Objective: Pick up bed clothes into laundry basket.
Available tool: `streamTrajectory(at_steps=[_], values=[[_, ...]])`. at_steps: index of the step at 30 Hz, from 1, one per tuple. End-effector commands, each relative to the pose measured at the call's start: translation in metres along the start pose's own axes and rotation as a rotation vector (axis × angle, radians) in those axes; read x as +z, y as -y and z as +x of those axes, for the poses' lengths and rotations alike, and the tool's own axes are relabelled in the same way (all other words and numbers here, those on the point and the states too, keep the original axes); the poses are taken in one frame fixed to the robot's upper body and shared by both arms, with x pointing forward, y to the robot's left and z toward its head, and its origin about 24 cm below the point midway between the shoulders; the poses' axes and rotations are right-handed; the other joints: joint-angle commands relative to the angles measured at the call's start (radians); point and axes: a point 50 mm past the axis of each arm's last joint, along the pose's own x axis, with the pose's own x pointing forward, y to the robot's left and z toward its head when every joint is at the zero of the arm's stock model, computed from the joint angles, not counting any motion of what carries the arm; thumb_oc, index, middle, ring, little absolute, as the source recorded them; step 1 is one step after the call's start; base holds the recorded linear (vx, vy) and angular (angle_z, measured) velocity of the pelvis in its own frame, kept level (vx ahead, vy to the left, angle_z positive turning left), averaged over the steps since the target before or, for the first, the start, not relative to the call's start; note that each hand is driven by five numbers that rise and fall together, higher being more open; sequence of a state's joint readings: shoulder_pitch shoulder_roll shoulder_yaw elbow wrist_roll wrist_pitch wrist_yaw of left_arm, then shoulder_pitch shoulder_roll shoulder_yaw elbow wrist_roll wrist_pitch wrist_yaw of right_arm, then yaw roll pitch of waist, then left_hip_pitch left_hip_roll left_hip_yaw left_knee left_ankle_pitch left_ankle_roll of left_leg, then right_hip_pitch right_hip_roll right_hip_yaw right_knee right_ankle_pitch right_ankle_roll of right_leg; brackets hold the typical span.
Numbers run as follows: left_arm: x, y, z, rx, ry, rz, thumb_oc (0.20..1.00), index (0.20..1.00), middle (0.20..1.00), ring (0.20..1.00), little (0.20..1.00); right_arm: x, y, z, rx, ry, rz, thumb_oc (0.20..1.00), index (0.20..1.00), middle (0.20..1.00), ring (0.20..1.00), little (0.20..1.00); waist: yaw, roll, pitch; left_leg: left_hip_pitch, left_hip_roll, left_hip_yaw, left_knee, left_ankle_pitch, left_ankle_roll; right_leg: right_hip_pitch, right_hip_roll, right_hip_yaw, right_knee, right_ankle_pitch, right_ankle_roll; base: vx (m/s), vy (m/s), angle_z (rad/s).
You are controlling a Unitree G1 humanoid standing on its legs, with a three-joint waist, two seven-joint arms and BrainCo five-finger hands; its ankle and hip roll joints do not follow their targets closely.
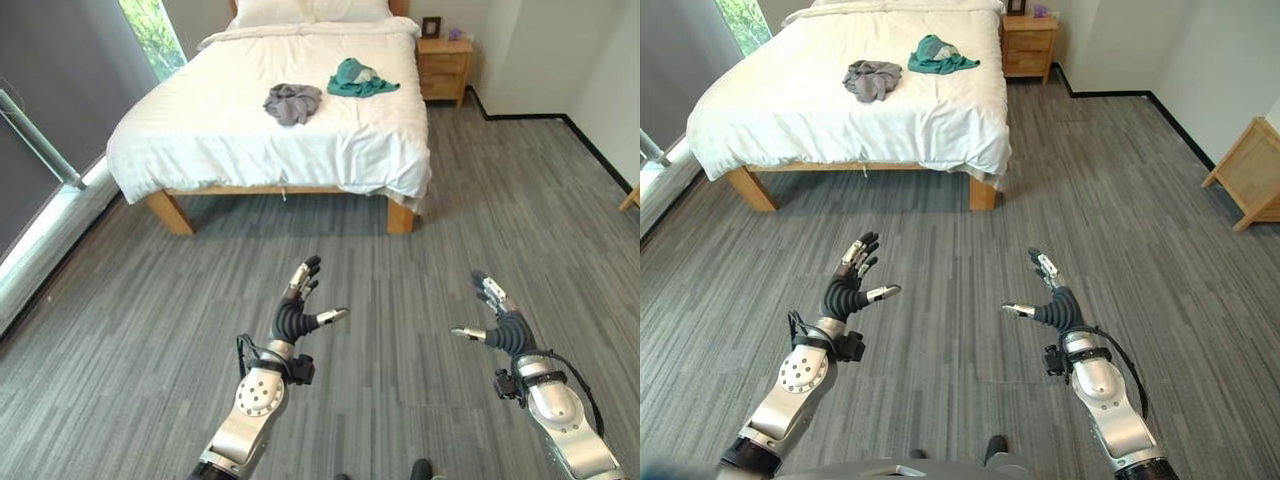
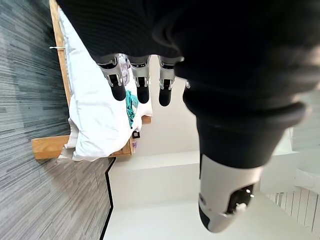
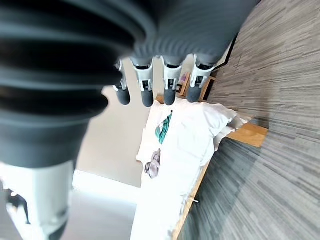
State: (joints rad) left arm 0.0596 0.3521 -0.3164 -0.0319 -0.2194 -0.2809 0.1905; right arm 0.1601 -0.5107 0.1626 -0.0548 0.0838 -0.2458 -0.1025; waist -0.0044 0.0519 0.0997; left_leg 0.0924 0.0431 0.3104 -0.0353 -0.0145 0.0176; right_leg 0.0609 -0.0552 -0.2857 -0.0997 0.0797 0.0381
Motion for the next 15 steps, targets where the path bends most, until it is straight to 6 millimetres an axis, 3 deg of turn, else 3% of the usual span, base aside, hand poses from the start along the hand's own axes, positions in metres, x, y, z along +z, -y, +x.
streamTrajectory(at_steps=[1, 5, 7, 9, 10, 12, 15], values=[[0.015, -0.007, 0.005, 0.021, 0.092, 0.02, 1.0, 1.0, 1.0, 1.0, 1.0, 0.032, 0.012, 0.013, -0.031, 0.172, -0.051, 1.0, 1.0, 1.0, 1.0, 1.0, 0.014, -0.034, -0.006, -0.01, 0.133, -0.056, -0.052, 0.036, -0.152, 0.04, -0.053, 0.011, 0.012, -0.107, 0.121, 0.02, -0.05, -0.02], [0.007, -0.008, 0.002, 0.019, 0.046, -0.028, 1.0, 1.0, 1.0, 1.0, 1.0, 0.035, 0.014, 0.017, -0.028, 0.182, -0.056, 1.0, 1.0, 1.0, 1.0, 1.0, 0.013, -0.023, 0.009, 0.009, 0.146, -0.046, -0.052, 0.051, -0.155, 0.047, -0.038, 0.027, 0.012, -0.121, 0.11, 0.01, -0.044, -0.07], [0.007, -0.007, 0.003, 0.013, 0.045, -0.052, 1.0, 1.0, 1.0, 1.0, 1.0, 0.04, 0.014, 0.019, -0.019, 0.203, -0.051, 1.0, 1.0, 1.0, 1.0, 1.0, 0.026, -0.036, 0.071, -0.073, 0.148, -0.072, 0.122, 0.034, -0.16, 0.059, -0.035, 0.041, 0.012, -0.137, 0.085, -0.06, -0.135, -0.19], [0.007, -0.005, 0.004, 0.018, 0.045, -0.079, 1.0, 1.0, 1.0, 1.0, 1.0, 0.042, 0.013, 0.02, -0.014, 0.213, -0.043, 1.0, 1.0, 1.0, 1.0, 1.0, 0.039, -0.049, 0.108, -0.167, 0.161, -0.124, 0.293, 0.06, -0.164, 0.079, -0.035, 0.045, 0.012, -0.151, 0.068, 0.03, -0.159, -0.23], [0.004, -0.002, 0.005, 0.013, 0.029, -0.115, 1.0, 1.0, 1.0, 1.0, 1.0, 0.042, 0.014, 0.02, -0.024, 0.213, -0.042, 1.0, 1.0, 1.0, 1.0, 1.0, 0.048, -0.045, 0.136, -0.245, 0.18, -0.173, 0.407, 0.125, -0.169, 0.101, -0.024, 0.039, 0.012, -0.17, 0.054, 0.2, -0.146, -0.22], [-0.001, 0.0, 0.004, 0.018, 0.007, -0.159, 1.0, 1.0, 1.0, 1.0, 1.0, 0.042, 0.014, 0.019, -0.027, 0.21, -0.033, 1.0, 1.0, 1.0, 1.0, 1.0, 0.063, -0.05, 0.15, -0.343, 0.15, -0.152, 0.37, 0.11, -0.151, 0.123, -0.013, 0.053, 0.012, -0.202, 0.049, 0.32, -0.053, -0.17], [-0.008, 0.001, 0.001, 0.028, -0.029, -0.202, 1.0, 1.0, 1.0, 1.0, 1.0, 0.039, 0.012, 0.018, -0.026, 0.195, -0.02, 1.0, 1.0, 1.0, 1.0, 1.0, 0.076, -0.05, 0.135, -0.347, 0.136, -0.106, 0.224, 0.122, -0.145, 0.138, -0.005, 0.072, 0.012, -0.232, 0.059, 0.34, 0.073, -0.2]])
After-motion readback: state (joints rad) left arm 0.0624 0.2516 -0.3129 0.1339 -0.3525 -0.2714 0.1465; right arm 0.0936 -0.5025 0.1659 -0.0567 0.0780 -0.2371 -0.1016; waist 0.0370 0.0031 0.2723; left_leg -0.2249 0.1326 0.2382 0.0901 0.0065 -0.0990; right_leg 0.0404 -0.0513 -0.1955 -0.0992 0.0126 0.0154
